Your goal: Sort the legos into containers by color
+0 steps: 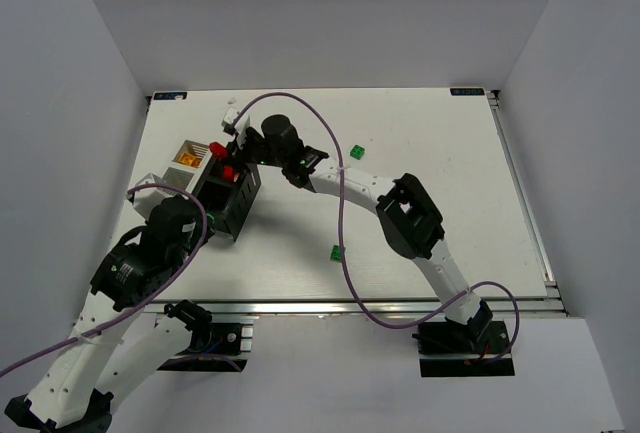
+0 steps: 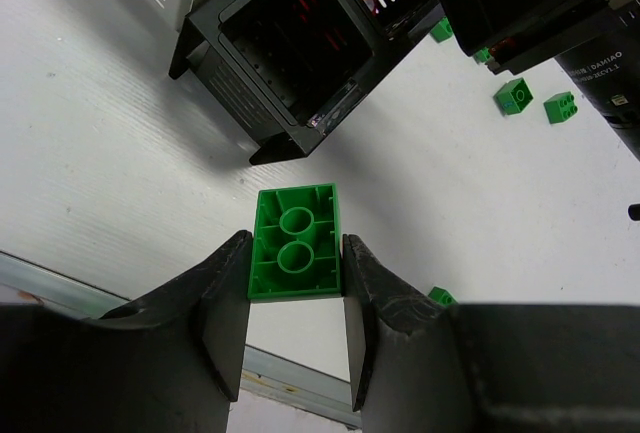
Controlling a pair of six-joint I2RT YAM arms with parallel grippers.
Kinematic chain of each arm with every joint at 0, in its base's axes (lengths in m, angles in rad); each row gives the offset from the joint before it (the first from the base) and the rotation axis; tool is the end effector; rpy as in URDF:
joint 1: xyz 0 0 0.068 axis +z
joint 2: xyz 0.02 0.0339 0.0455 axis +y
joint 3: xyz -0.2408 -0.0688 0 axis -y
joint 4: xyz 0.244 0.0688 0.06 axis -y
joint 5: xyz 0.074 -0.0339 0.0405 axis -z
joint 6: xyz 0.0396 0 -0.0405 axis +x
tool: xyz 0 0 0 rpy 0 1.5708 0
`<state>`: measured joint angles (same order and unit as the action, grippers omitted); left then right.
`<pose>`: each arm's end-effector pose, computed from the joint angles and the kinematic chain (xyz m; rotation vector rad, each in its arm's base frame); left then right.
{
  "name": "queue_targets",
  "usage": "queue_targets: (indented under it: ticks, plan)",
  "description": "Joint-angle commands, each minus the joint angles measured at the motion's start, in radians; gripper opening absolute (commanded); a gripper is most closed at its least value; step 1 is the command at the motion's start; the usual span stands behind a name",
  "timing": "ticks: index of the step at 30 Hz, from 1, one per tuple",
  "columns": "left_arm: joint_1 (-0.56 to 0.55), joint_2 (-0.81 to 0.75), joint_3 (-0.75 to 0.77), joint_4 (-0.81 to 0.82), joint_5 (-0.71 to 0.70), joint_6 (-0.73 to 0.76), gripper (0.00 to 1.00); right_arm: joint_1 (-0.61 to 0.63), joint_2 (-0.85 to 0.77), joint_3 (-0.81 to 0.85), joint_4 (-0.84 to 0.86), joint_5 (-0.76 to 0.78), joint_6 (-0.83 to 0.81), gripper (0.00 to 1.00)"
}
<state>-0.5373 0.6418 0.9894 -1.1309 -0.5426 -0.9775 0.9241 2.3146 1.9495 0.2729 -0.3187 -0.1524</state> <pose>0.1072 -0.0400 0.3210 -0.7321 2.1021 -0.1842 0.3176 0.4412 0.2494 -1.0923 1.3405 0.8419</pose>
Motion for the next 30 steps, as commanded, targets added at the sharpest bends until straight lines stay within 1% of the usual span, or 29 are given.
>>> queue_targets:
  ticks: [1, 9, 18, 20, 22, 24, 25, 26, 28, 29, 30]
  plan:
    - [0.007, 0.001, 0.028, -0.012, -0.023, -0.038, 0.13, 0.004, -0.003, 0.008, 0.072, 0.007, 0.008, 0.31]
    - [0.007, -0.004, 0.029, -0.01, -0.019, -0.044, 0.13, 0.004, 0.002, -0.017, 0.071, 0.001, -0.013, 0.44]
    - [0.007, 0.007, 0.025, 0.008, -0.011, -0.036, 0.13, -0.001, -0.017, -0.02, 0.072, -0.01, -0.018, 0.48]
    - [0.007, 0.034, 0.026, 0.025, -0.002, -0.02, 0.12, -0.007, -0.044, -0.032, 0.08, -0.034, -0.007, 0.48]
    - [0.007, 0.061, 0.026, 0.048, 0.007, -0.006, 0.11, -0.025, -0.104, -0.044, 0.075, -0.068, -0.009, 0.51]
    - [0.007, 0.106, 0.025, 0.069, 0.021, 0.019, 0.11, -0.054, -0.171, -0.066, 0.031, -0.155, -0.048, 0.52]
    - [0.007, 0.122, 0.029, 0.088, 0.023, 0.034, 0.11, -0.067, -0.223, -0.092, -0.006, -0.23, -0.062, 0.52]
    - [0.007, 0.139, 0.031, 0.097, 0.02, 0.043, 0.11, -0.094, -0.251, -0.112, -0.02, -0.267, -0.073, 0.51]
    - [0.008, 0.191, 0.049, 0.12, 0.018, 0.065, 0.11, -0.125, -0.311, -0.165, -0.043, -0.351, -0.081, 0.38]
    - [0.011, 0.211, 0.058, 0.123, 0.02, 0.089, 0.11, -0.155, -0.373, -0.222, -0.057, -0.377, -0.081, 0.31]
    - [0.026, 0.258, 0.069, 0.131, 0.035, 0.105, 0.11, -0.171, -0.404, -0.25, -0.095, -0.397, -0.084, 0.14]
